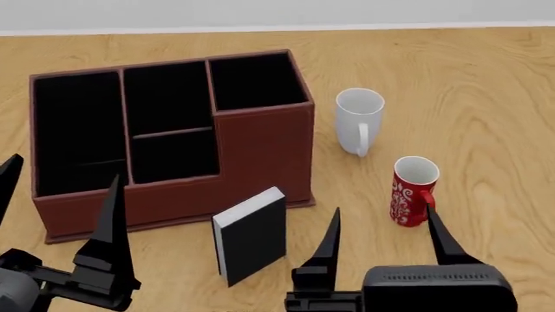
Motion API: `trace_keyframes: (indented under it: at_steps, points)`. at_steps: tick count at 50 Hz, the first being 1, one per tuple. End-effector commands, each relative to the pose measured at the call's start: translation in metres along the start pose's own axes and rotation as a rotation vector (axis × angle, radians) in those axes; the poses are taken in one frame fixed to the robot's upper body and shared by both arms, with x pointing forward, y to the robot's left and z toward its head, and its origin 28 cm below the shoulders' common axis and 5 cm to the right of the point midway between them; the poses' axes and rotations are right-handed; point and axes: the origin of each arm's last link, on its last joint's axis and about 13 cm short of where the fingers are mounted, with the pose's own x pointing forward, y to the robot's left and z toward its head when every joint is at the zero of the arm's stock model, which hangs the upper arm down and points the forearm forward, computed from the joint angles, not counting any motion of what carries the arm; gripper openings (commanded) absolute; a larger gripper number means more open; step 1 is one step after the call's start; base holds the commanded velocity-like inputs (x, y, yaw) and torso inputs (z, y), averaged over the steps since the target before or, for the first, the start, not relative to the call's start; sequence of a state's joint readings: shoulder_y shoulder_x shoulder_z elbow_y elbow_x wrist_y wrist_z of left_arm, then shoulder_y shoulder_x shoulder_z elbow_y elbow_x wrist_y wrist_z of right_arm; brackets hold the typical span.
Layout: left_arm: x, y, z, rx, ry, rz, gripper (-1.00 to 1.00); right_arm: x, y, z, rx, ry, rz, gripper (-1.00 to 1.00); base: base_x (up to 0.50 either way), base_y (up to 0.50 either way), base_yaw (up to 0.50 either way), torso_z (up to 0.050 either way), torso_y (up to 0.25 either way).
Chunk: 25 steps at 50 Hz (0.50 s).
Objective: Pick up the book and place it in the right compartment of the caddy.
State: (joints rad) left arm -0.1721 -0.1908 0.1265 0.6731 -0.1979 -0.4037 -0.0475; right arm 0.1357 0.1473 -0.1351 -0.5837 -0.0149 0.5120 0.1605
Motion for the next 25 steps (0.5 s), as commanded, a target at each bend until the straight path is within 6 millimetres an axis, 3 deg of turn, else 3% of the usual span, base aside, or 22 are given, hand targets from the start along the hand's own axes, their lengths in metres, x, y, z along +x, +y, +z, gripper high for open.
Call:
trace_keyframes:
  at_steps: [1, 12, 25]
  points:
    - [0.0, -0.001, 0.005, 0.016, -0.009, -0.011, 1.0, -0.004, -0.001, 0.005, 0.012, -0.007, -0.003, 1.0, -0.04, 0.0, -0.5, 0.0, 0.0]
    - [-0.001, -0.004, 0.004, 0.047, -0.022, 0.006, 1.0, -0.012, -0.004, 0.005, 0.015, 0.006, 0.003, 1.0, -0.03, 0.0, -0.5, 0.0, 0.0]
    - [-0.008, -0.003, 0.018, 0.059, -0.057, 0.011, 1.0, -0.014, -0.003, 0.012, 0.028, -0.013, 0.023, 1.0, -0.03, 0.0, -0.5, 0.0, 0.0]
